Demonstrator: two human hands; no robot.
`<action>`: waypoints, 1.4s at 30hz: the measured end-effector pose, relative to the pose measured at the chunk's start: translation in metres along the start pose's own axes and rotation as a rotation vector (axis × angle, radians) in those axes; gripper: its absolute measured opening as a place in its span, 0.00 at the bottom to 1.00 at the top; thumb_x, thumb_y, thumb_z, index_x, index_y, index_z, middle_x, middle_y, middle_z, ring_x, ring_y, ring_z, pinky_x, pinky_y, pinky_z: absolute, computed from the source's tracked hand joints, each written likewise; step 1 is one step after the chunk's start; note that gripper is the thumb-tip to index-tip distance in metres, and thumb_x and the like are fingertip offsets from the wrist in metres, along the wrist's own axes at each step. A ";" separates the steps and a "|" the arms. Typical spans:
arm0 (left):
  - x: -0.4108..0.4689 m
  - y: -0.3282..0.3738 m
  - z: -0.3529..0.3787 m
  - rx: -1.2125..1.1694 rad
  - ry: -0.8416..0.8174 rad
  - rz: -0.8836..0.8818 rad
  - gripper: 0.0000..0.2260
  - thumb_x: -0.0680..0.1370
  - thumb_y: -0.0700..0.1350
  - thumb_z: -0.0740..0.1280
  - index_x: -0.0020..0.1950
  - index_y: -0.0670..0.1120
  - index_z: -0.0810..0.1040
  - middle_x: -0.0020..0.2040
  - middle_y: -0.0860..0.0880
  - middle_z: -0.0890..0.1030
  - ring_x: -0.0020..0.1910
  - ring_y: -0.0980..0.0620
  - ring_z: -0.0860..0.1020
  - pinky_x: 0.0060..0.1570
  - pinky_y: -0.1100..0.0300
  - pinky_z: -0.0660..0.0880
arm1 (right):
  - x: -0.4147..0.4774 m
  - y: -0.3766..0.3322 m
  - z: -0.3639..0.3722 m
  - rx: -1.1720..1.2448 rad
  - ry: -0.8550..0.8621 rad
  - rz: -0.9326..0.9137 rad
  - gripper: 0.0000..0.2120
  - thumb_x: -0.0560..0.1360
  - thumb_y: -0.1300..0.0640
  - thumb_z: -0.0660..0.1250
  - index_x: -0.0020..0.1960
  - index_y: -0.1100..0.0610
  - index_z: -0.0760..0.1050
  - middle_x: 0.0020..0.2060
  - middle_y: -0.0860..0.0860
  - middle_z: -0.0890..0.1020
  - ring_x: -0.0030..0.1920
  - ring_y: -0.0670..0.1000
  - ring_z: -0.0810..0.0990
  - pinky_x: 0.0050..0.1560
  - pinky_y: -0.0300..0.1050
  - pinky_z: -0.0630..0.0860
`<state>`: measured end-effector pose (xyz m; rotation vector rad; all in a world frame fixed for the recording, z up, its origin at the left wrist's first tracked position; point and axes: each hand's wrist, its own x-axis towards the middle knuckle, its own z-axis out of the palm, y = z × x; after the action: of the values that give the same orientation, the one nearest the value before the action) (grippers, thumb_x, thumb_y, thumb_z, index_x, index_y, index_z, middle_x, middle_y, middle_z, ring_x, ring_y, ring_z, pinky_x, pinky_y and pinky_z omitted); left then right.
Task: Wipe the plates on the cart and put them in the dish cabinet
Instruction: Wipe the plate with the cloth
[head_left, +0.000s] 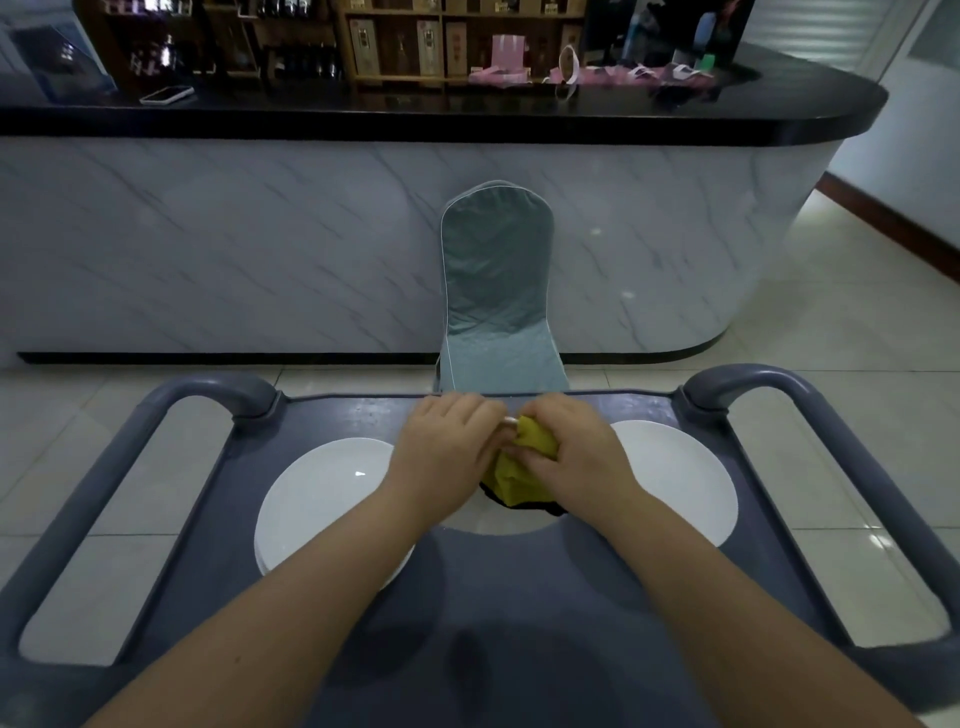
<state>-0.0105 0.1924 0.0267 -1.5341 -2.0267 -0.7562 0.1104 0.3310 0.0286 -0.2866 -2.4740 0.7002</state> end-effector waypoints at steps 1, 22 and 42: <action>0.011 0.004 -0.005 -0.002 0.040 -0.012 0.15 0.80 0.51 0.60 0.41 0.44 0.78 0.36 0.48 0.78 0.34 0.46 0.74 0.35 0.58 0.64 | 0.005 -0.005 -0.005 0.007 0.015 0.001 0.10 0.70 0.50 0.71 0.48 0.54 0.77 0.41 0.46 0.77 0.43 0.49 0.74 0.44 0.45 0.71; 0.037 0.015 -0.021 -0.070 0.049 -0.002 0.13 0.79 0.49 0.62 0.40 0.44 0.77 0.35 0.49 0.78 0.35 0.48 0.74 0.32 0.56 0.66 | 0.015 -0.019 -0.034 0.098 0.008 -0.014 0.11 0.72 0.48 0.70 0.47 0.56 0.78 0.39 0.48 0.78 0.42 0.47 0.74 0.44 0.43 0.72; 0.012 -0.020 -0.016 -0.210 0.000 -0.145 0.04 0.75 0.46 0.71 0.42 0.46 0.79 0.38 0.51 0.80 0.38 0.52 0.74 0.35 0.62 0.64 | 0.009 -0.029 -0.001 0.217 -0.021 0.199 0.08 0.71 0.55 0.74 0.49 0.54 0.79 0.42 0.47 0.80 0.45 0.45 0.77 0.46 0.37 0.73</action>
<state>-0.0315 0.1856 0.0432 -1.5084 -2.1325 -1.0543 0.1025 0.3097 0.0490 -0.4482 -2.3836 1.0506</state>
